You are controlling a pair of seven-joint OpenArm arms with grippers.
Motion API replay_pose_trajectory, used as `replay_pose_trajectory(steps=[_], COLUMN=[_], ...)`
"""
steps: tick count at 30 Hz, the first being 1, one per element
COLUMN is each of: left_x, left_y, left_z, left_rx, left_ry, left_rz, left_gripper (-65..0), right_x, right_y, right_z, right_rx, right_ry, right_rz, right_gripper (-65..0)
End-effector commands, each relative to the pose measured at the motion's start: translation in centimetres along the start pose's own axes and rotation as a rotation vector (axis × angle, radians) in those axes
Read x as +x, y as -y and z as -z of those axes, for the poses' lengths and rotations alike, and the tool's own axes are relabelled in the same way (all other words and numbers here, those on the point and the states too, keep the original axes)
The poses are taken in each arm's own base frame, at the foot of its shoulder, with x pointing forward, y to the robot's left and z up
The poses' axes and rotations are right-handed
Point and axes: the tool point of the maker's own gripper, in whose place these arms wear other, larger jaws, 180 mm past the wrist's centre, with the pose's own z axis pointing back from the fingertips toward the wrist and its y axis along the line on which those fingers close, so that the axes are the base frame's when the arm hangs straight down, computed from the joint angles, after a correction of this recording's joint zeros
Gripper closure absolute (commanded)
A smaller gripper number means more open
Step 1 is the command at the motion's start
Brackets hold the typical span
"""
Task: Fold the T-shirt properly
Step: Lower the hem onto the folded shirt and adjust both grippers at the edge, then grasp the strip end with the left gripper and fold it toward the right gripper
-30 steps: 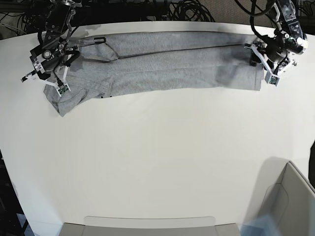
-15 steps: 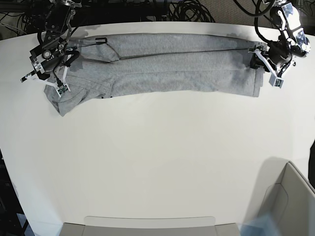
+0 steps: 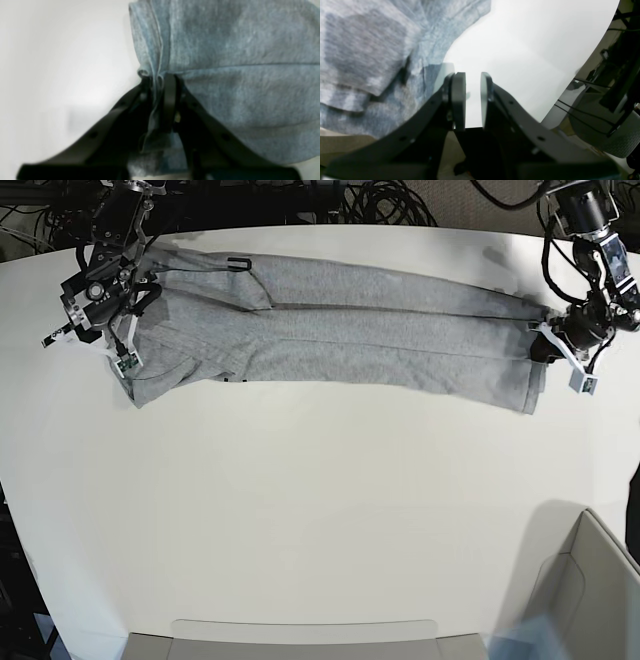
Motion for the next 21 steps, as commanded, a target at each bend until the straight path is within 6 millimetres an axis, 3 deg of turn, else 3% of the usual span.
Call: replay_pose_trajectory(steps=[1, 5, 13, 17, 21], left_x=[-8.7, -5.6, 0.2, 3.2, 6.2], left_y=[-1.4, -2.2, -6.1, -6.3, -6.4], left_z=[0.4, 0.5, -2.1, -2.9, -5.6], left_rx=[0.114, 0.143, 0.212, 0.227, 0.291], left_ry=[-0.377, -0.321, -0.156, -0.101, -0.049], left_rz=[0.034, 0.032, -0.105, -0.085, -0.013], left_gripper=[0.0, 0.0, 0.0, 0.0, 0.0], right_x=[0.2, 0.1, 0.3, 0.4, 0.5], right_y=[0.8, 0.6, 0.6, 0.3, 0.2], right_z=[-0.4, -0.4, -0.4, -0.5, -0.5], right_rx=[-0.025, -0.022, -0.018, -0.01, -0.009], right_ry=[0.006, 0.006, 0.012, 0.016, 0.017], right_rz=[-0.007, -0.006, -0.002, 0.003, 0.004], right_gripper=[-11.0, -11.0, -11.0, -11.0, -11.0])
